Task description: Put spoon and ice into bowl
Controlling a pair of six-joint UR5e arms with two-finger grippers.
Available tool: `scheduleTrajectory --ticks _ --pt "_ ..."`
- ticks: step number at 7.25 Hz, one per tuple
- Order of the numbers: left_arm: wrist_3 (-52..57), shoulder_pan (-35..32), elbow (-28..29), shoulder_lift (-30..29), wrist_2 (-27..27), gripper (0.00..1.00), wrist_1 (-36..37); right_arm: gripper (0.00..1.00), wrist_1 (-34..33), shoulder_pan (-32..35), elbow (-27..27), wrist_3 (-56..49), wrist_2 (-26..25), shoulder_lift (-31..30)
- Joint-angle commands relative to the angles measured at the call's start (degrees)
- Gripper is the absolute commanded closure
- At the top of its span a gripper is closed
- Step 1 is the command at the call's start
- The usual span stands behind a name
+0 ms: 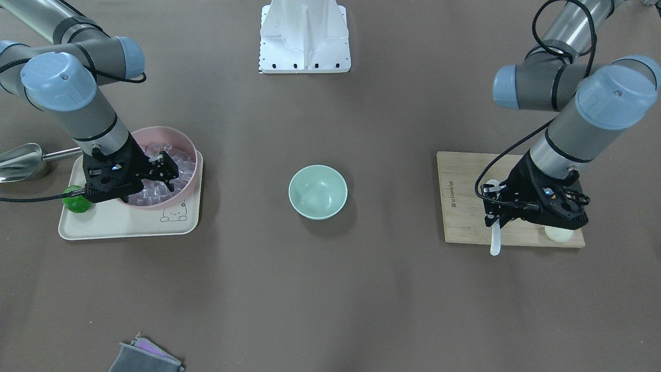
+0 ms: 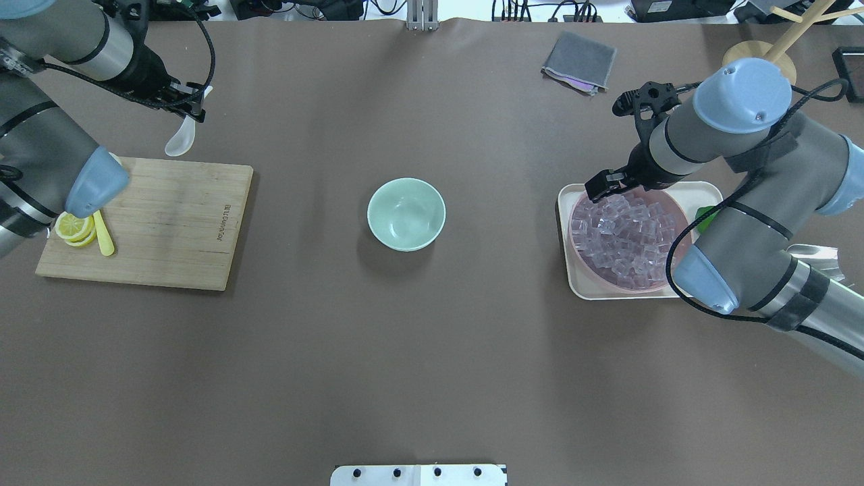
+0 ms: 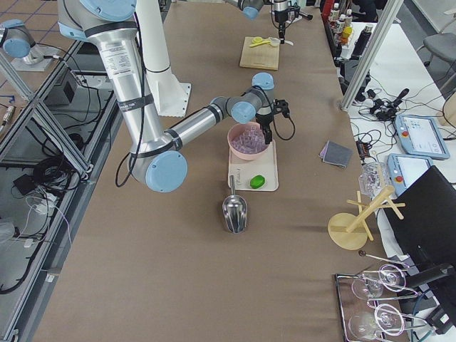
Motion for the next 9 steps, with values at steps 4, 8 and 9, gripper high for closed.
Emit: scheduleTrajectory --ticks 4,8,9 --pt "0.3 0.0 0.1 0.0 0.0 1.0 -0.2 0.22 -1.9 -0.1 -0.6 0.1 -0.1 0.8" --pt "0.3 0.0 0.1 -0.1 0.0 1.0 -0.3 0.96 -1.9 -0.1 -0.5 0.7 0.2 0.8" --pt "0.3 0.0 0.1 0.0 0.0 1.0 -0.3 1.0 -1.9 0.0 -0.4 0.8 0.3 0.9"
